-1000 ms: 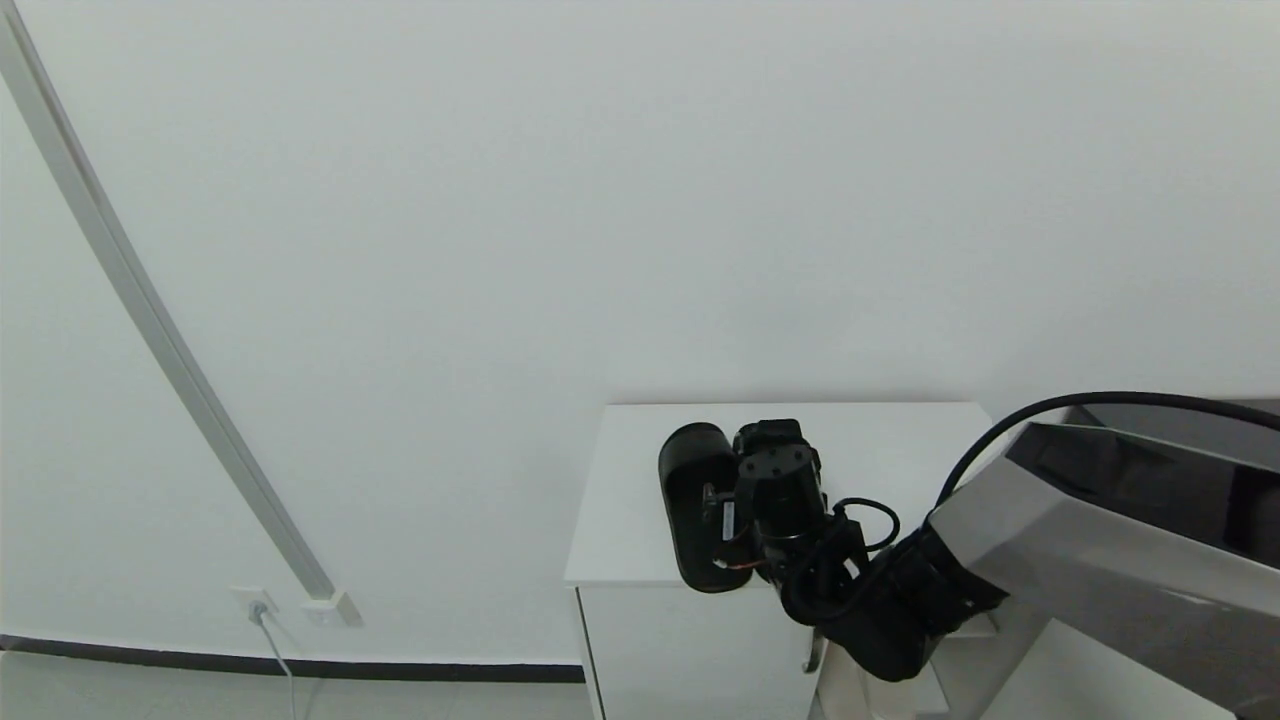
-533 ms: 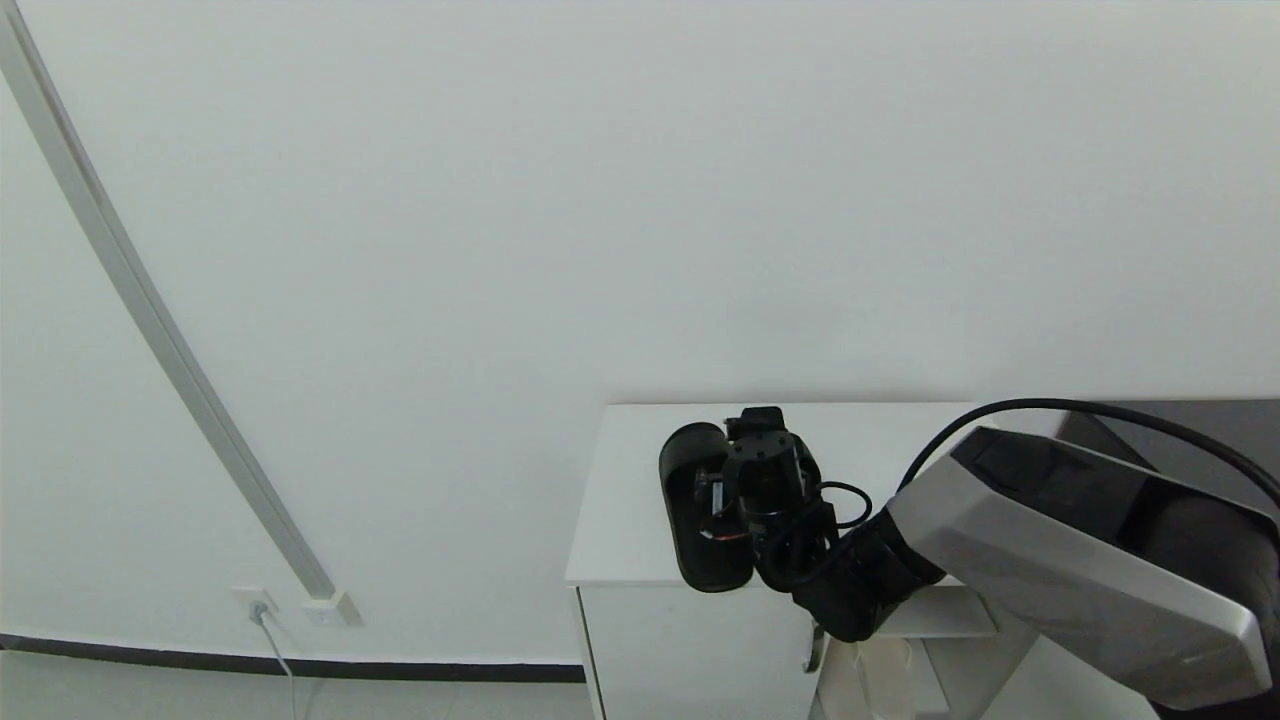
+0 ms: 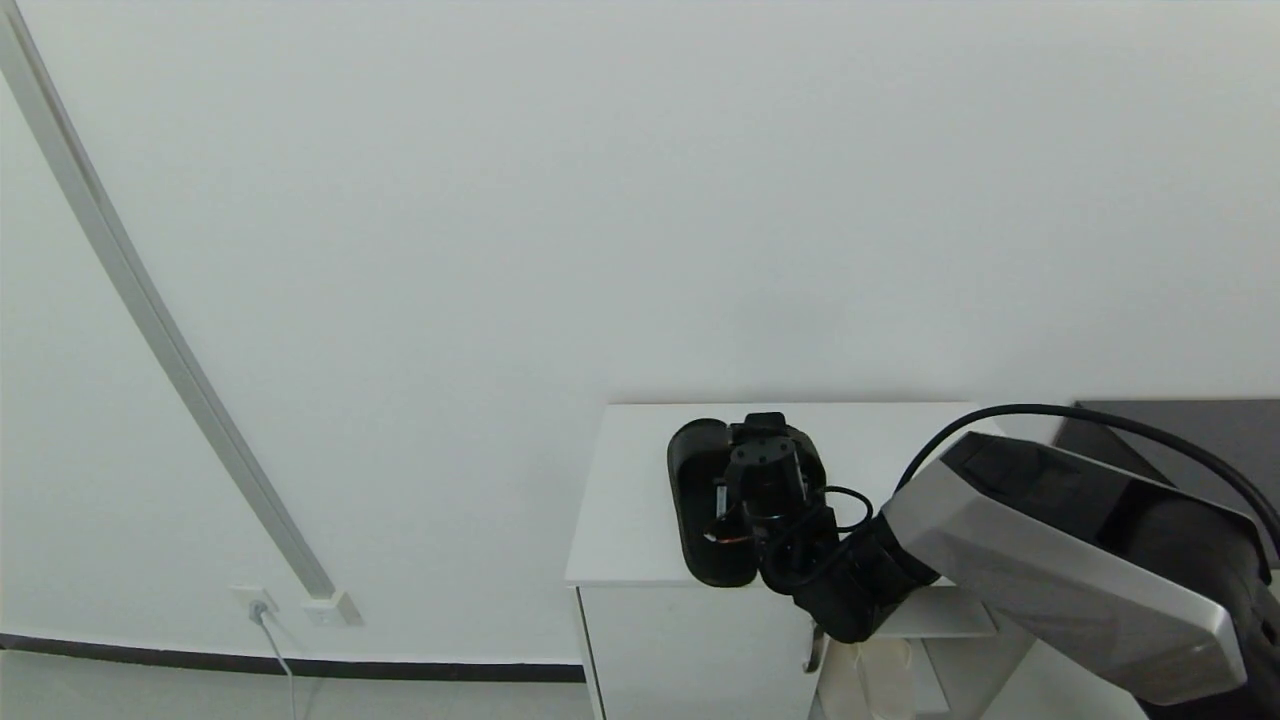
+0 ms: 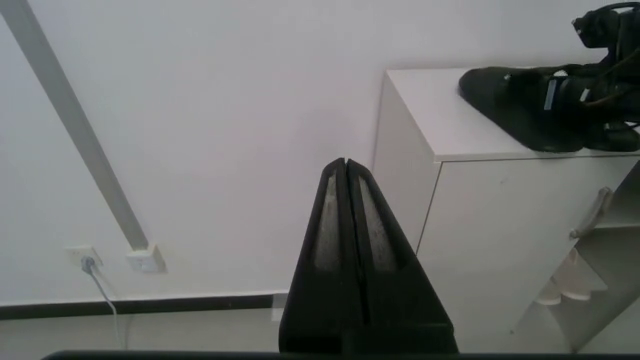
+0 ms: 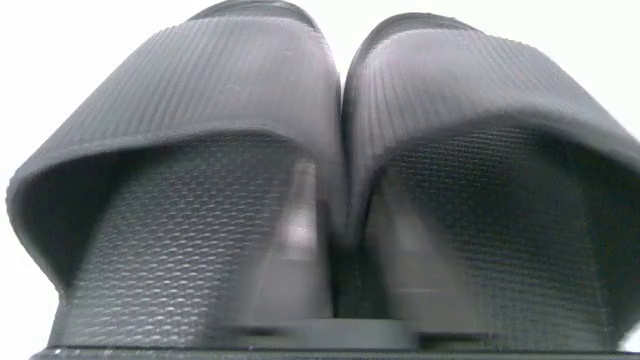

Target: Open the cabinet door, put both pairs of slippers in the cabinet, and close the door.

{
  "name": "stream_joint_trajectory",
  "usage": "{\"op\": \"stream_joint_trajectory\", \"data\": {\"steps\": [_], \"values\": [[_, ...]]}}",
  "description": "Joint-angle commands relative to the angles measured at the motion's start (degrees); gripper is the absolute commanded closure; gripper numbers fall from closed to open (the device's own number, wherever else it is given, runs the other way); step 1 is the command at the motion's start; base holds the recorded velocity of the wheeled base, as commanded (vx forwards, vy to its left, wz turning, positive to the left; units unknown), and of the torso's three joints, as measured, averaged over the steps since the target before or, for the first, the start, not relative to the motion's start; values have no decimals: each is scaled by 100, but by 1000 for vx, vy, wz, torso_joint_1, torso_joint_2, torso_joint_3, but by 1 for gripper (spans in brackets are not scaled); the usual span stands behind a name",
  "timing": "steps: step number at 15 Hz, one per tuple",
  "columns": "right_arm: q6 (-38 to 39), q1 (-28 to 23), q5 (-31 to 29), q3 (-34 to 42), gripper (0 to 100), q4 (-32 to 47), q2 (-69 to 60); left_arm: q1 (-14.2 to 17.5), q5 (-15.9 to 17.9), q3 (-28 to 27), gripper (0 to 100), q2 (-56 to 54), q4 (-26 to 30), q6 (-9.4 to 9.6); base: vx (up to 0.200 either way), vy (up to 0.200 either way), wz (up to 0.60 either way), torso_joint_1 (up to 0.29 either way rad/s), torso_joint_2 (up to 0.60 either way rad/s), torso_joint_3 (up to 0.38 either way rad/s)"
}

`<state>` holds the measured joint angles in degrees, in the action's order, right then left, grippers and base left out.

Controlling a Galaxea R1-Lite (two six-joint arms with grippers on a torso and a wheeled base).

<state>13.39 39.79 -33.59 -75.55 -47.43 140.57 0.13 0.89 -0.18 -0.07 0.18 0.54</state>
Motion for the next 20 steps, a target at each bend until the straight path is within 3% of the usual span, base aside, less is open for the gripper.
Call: {"op": "stream_joint_trajectory", "data": {"steps": [1, 6, 8, 12, 14, 18, 20], "values": [[-3, 11, 10, 251, 100, -29, -293, 4, -1, 1, 100, 7, -1, -1, 0, 0, 0, 0, 0, 0], [-11, 213, 713, 2035, 100, -240, -2121, 4, -1, 1, 100, 7, -1, -1, 0, 0, 0, 0, 0, 0], [-231, 292, 1293, 2993, 100, -240, -3106, 4, -1, 1, 100, 7, -1, -1, 0, 0, 0, 0, 0, 0], [-301, 486, 2110, 4030, 100, -249, -4292, 4, -1, 1, 100, 7, -1, -1, 0, 0, 0, 0, 0, 0], [-688, 512, 2409, 4426, 100, -337, -4512, 4, -1, 1, 100, 7, -1, -1, 0, 0, 0, 0, 0, 0], [-1506, 503, 3104, 5252, 100, -2200, -4257, 4, -1, 1, 100, 7, -1, -10, 0, 0, 0, 0, 0, 0], [-1523, 512, 3183, 5305, 100, -2226, -4240, 4, -1, 1, 100, 7, -1, -10, 0, 0, 0, 0, 0, 0]]}}
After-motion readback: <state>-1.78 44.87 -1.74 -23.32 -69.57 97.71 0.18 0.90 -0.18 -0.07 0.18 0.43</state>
